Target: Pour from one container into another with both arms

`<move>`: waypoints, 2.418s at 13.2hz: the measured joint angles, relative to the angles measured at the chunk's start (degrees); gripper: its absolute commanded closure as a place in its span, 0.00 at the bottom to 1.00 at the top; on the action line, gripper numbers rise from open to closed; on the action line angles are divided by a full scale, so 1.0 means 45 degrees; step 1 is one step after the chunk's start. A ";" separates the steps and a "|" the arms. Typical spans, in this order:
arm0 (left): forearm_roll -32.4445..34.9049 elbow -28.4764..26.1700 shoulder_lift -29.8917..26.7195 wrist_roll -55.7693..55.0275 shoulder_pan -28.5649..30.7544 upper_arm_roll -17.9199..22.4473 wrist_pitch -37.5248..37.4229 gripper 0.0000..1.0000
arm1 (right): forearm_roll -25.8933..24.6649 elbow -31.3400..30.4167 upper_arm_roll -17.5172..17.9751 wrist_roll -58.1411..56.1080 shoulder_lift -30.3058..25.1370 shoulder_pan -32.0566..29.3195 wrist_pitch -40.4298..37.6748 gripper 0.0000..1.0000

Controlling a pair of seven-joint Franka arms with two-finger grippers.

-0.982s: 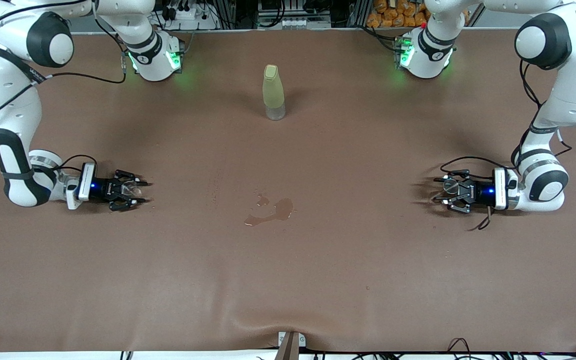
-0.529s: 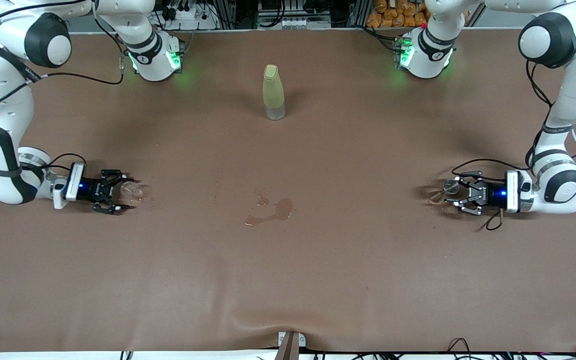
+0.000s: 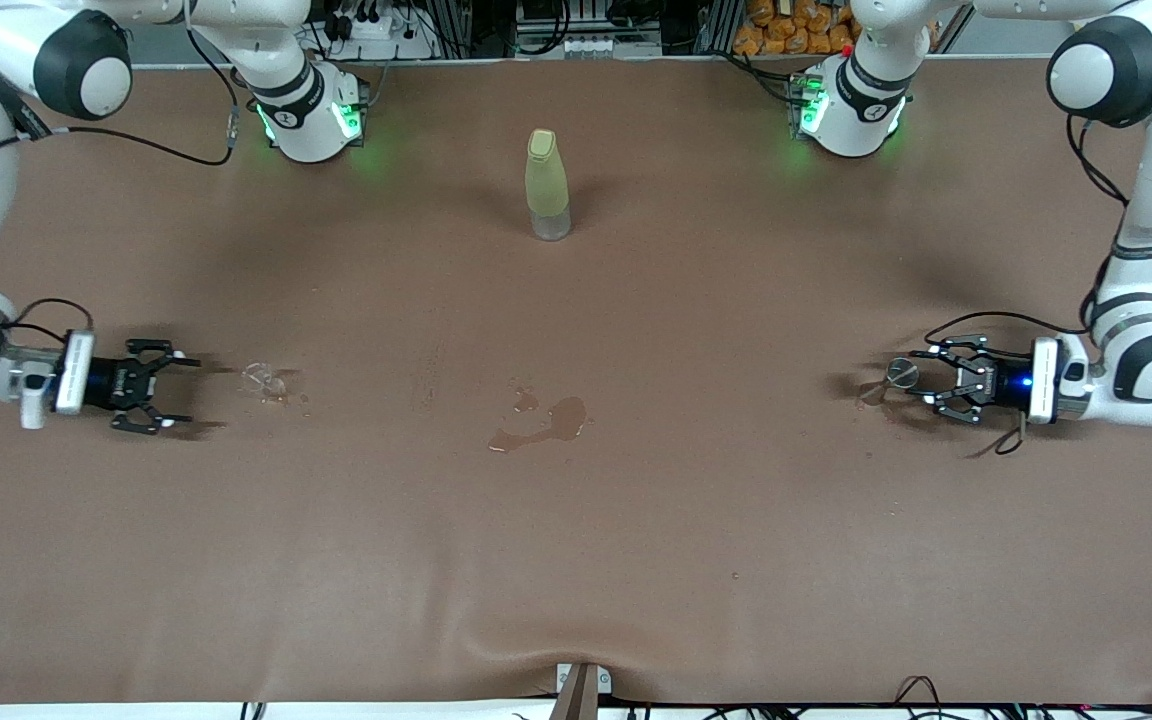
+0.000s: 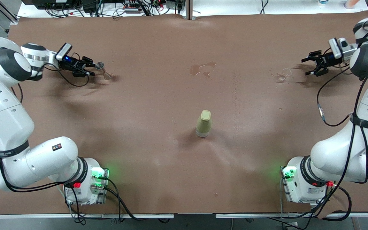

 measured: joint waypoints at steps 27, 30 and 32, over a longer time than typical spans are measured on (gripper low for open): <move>0.8946 0.1534 -1.0295 -1.9398 -0.2132 -0.0260 0.0704 0.19 | -1.1858 0.2081 0.5379 2.8050 -0.9534 0.1248 -0.1549 0.00; 0.9360 0.1480 -1.1001 -2.2801 -0.3682 -0.0235 0.0703 0.00 | -1.2059 0.2105 0.6004 2.8804 -0.9535 0.0617 -0.1565 0.00; 0.9613 0.1337 -1.1303 -2.5526 -0.4494 -0.0236 0.0703 0.00 | -1.2175 0.2125 0.6026 2.9275 -0.9536 0.0590 -0.1561 0.00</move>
